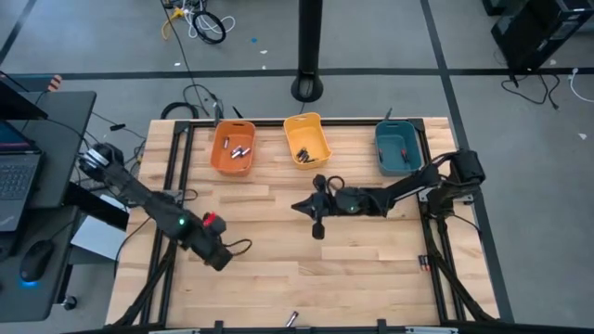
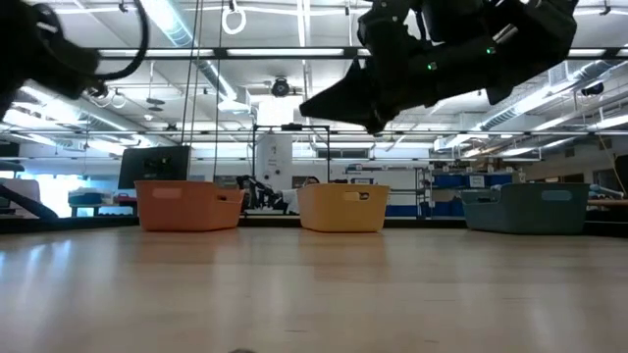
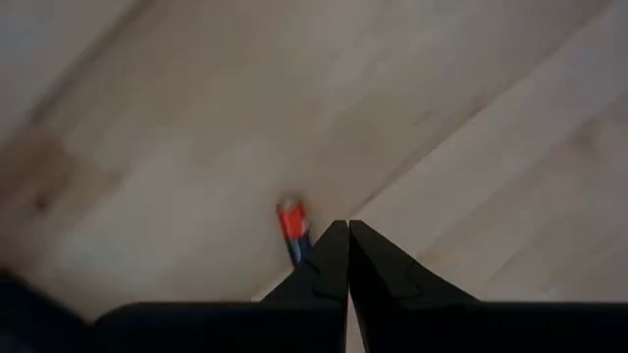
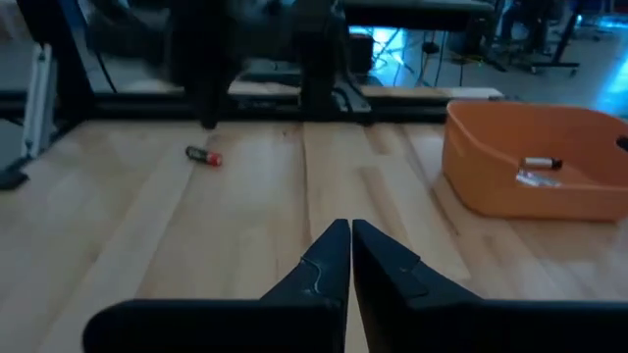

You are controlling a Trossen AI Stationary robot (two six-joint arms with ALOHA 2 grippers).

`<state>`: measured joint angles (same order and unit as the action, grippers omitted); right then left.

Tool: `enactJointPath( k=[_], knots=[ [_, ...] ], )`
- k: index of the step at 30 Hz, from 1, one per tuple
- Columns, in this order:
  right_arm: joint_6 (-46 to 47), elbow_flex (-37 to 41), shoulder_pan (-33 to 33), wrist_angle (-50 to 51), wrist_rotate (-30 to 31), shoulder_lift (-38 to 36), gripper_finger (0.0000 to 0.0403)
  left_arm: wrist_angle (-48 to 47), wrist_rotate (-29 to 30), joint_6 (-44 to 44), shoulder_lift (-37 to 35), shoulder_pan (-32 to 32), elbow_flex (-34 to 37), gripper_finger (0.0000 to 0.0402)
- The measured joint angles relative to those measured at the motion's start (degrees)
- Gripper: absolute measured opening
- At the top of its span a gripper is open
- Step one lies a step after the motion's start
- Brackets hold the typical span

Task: Sort batteries
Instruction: Put the orange battery into the blue bin

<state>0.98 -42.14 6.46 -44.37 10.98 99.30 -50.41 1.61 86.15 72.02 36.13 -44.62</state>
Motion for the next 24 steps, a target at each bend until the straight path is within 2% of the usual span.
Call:
enactJointPath(
  k=[4, 7, 16, 24],
  knots=[
    [0.06, -0.08, -2.4, 0.05, -4.44, -1.2, 0.003, 1.39, -1.16, 9.14, 4.17, 3.72, -0.02, 0.0037],
    [-0.09, -0.03, -3.28, 0.65, -5.12, -1.13, 0.003, 1.42, -1.24, 13.31, 7.41, 5.39, -0.19, 0.0064],
    [-2.11, -0.03, -3.65, 1.18, -5.36, -1.13, 0.0029, 4.12, -4.26, 15.25, 14.98, 6.15, -0.38, 0.0152],
    [-2.45, -0.03, -3.65, 1.98, -5.47, -1.13, 0.0024, 3.37, -4.48, 16.04, 16.54, 6.13, -0.14, 0.0154]
  ],
)
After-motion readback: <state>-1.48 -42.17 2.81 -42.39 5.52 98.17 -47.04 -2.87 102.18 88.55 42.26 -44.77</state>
